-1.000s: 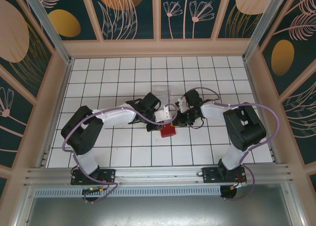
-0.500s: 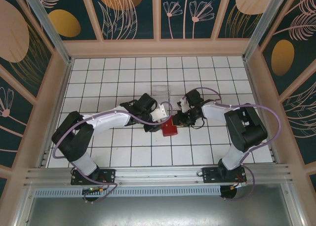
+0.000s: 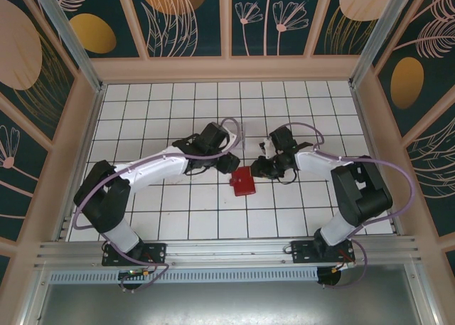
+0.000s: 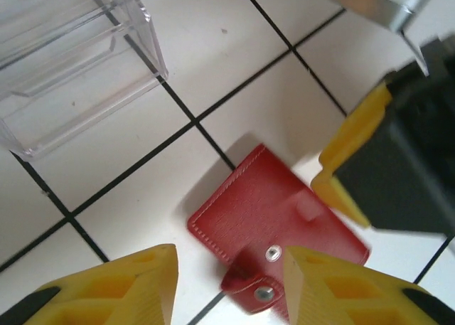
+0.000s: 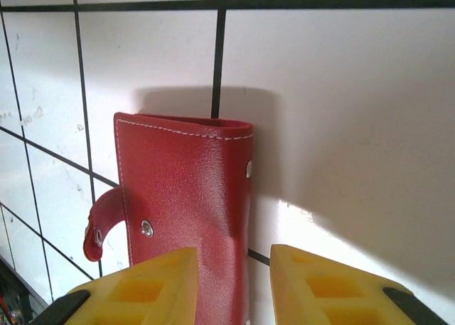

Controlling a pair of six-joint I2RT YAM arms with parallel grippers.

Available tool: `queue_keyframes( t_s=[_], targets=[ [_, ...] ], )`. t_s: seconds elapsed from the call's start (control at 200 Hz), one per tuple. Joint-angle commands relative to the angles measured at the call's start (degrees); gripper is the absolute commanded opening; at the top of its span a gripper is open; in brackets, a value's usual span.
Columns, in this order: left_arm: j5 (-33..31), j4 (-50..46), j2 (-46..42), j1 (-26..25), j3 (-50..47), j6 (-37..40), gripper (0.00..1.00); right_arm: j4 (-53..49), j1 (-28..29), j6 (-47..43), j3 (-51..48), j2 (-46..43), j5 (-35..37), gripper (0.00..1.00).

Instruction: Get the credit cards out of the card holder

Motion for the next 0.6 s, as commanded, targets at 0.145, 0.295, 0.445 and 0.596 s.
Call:
queue_keyframes(
  t_s=[0.145, 0.295, 0.445, 0.596],
  targets=[
    [-6.54, -15.62, 8.85, -0.16, 8.88, -19.03, 0.45, -3.13, -2.52, -0.56, 0.19, -3.65, 1.84, 0.34],
    [-9.88, -20.69, 9.78, -1.62, 11.22, -22.5, 0.48, -4.06, -3.58, -1.94, 0.37, -3.93, 2.06, 0.34],
    [-11.04, -23.16, 12.22, -4.88, 15.15, -25.56, 0.52, -4.44, -4.18, -3.23, 0.59, -3.94, 1.82, 0.35],
    [-9.92, -24.24, 15.59, -7.25, 18.55, -26.96, 0.48, -5.18, -4.53, -4.35, 0.68, -4.18, 1.62, 0.35]
  ],
)
